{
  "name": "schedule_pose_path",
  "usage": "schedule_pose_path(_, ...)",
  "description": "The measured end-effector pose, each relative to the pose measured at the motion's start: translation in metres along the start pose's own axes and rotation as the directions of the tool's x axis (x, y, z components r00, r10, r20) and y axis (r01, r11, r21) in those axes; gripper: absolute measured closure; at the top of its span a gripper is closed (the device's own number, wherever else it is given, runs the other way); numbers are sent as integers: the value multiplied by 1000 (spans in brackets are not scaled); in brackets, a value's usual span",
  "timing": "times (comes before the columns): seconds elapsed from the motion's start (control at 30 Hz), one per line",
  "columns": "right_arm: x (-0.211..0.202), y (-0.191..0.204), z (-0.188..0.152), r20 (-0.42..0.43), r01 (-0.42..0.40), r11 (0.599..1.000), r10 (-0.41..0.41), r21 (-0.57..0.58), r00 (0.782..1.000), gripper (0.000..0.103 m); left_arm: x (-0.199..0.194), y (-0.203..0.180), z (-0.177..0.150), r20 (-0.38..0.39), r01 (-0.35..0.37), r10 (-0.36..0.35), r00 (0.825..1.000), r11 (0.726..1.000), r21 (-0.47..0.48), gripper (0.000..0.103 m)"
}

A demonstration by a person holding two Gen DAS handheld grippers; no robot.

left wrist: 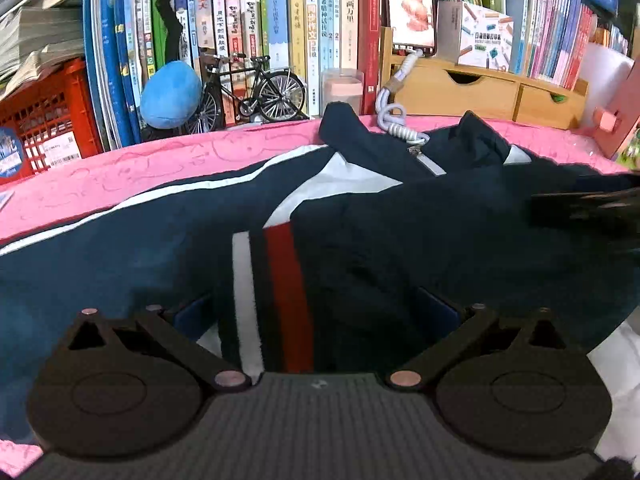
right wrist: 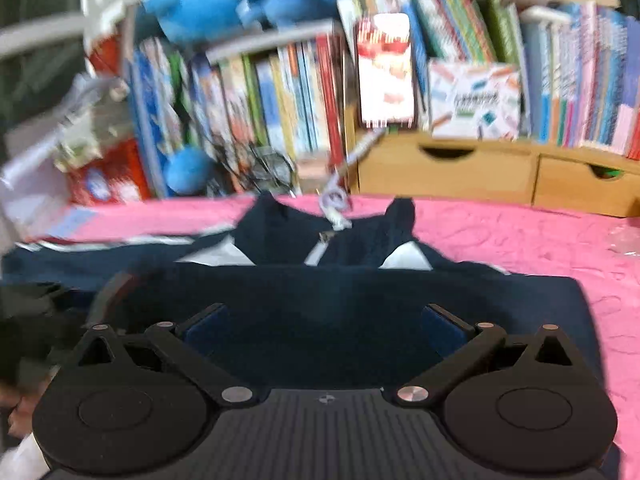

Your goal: Fold clothes

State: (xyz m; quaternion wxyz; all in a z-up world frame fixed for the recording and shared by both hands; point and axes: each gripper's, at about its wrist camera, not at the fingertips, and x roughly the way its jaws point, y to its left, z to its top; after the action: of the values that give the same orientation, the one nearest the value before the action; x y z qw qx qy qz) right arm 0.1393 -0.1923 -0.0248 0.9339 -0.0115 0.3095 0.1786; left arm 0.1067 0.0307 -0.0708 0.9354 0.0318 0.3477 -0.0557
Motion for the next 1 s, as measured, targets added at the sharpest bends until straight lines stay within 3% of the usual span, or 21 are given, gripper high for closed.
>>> schedule_pose_path(0.1, 34, 7, -1, -64, 76, 996, -79, -46, 995, 0, 0, 1, -3, 2, 1, -1, 1000, 1000, 0, 0)
schedule_pose_path(0.27, 40, -36, -4, -58, 215, 975, -218, -55, 974, 0, 0, 1, -5, 3, 3, -3, 1000, 1000, -2, 0)
schedule_pose_path(0.4, 30, -123, 1, -119, 419, 900, -406, 123, 906, 0, -1, -1, -4, 3, 3, -3, 1000, 1000, -2, 0)
schedule_pose_path(0.43, 27, -146, 3, -161, 452, 869, -426, 201, 890, 0, -1, -1, -4, 3, 3, -3, 1000, 1000, -2, 0)
schedule_pose_path(0.5, 14, -173, 5, -205, 472, 824, -427, 314, 881, 1, -1, -1, -4, 3, 2, -2, 1000, 1000, -3, 0)
schedule_pose_path(0.57, -5, -171, 7, -148, 442, 834, -417, 331, 897, 1, -1, -1, -4, 3, 2, -2, 1000, 1000, -3, 0)
schedule_pose_path(0.67, -34, -136, 3, -24, 273, 935, -274, 226, 961, 0, 0, 0, -4, 3, 4, -4, 1000, 1000, -4, 0)
schedule_pose_path(0.77, -55, -90, -13, 9, 124, 990, -125, 66, 992, 0, 0, 0, -4, 2, 5, -5, 1000, 1000, -4, 0)
schedule_pose_path(0.83, -60, -68, -30, -34, 101, 994, -102, -37, 994, 0, -1, 0, -5, 3, 5, -5, 1000, 1000, -5, 0)
schedule_pose_path(0.93, -59, -77, -55, -111, 183, 978, -194, -98, 975, 1, -1, 0, -5, 3, 5, -5, 1000, 1000, -5, 0)
schedule_pose_path(1.0, -64, -111, -72, -132, 203, 979, -201, 2, 971, 1, -1, 0, -5, 3, 6, -6, 1000, 1000, -4, 0)
